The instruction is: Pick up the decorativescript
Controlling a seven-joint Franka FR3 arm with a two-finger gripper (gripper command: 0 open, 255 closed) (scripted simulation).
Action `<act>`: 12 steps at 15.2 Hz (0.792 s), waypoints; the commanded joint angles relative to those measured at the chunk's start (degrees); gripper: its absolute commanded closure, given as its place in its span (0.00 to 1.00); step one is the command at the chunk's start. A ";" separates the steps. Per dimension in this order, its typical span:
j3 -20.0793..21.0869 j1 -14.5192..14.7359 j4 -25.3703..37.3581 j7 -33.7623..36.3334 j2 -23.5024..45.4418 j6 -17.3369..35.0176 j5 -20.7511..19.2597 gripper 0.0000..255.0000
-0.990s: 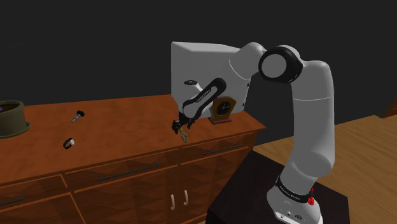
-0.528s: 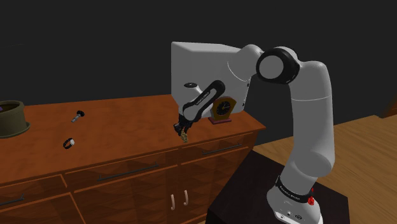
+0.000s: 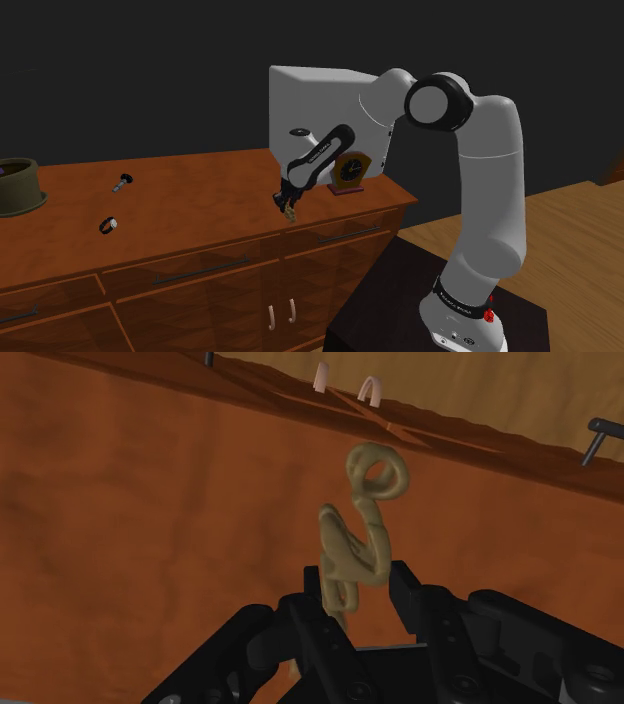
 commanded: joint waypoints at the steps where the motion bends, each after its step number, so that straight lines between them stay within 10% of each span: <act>1: 0.10 -0.06 -0.05 -0.16 -1.13 -1.09 0.14 1.00; 12: 0.57 -0.33 0.97 -1.10 -7.16 -8.12 1.03 1.00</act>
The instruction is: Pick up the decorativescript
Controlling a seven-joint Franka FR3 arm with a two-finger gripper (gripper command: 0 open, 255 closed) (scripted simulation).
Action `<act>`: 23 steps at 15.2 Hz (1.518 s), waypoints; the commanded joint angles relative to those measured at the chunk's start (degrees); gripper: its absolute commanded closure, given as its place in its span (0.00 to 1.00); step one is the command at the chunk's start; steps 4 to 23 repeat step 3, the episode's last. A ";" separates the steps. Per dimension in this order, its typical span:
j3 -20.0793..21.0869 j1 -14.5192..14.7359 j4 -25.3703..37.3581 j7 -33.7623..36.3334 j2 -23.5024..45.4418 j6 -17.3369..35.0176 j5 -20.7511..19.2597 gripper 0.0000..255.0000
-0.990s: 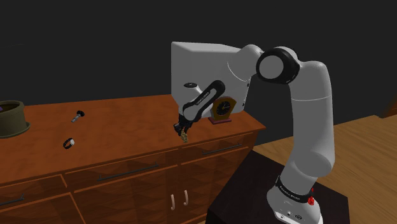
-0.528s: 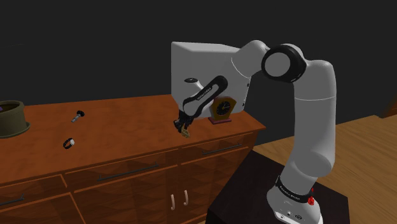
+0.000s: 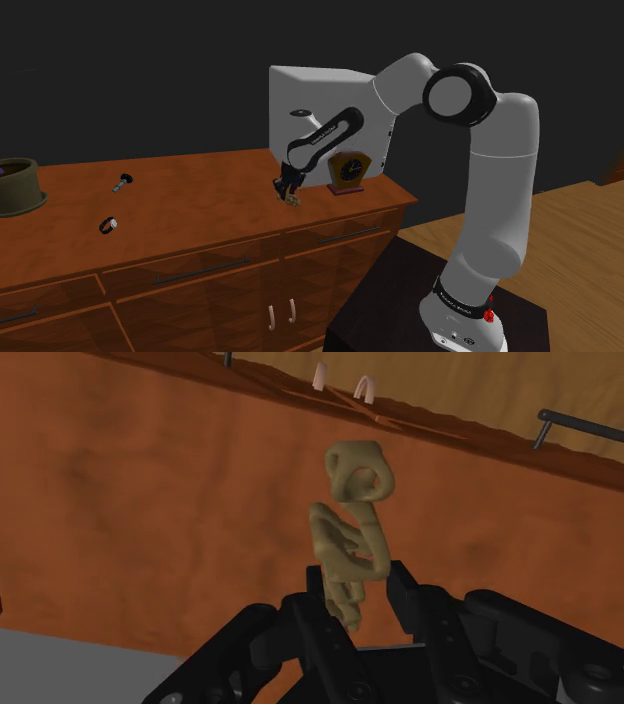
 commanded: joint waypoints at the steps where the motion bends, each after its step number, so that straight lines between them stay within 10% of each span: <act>1: 0.07 -0.02 0.13 -0.13 -1.19 -1.34 0.15 1.00; 23: 0.07 -0.02 0.16 -0.15 -1.27 -1.44 0.16 1.00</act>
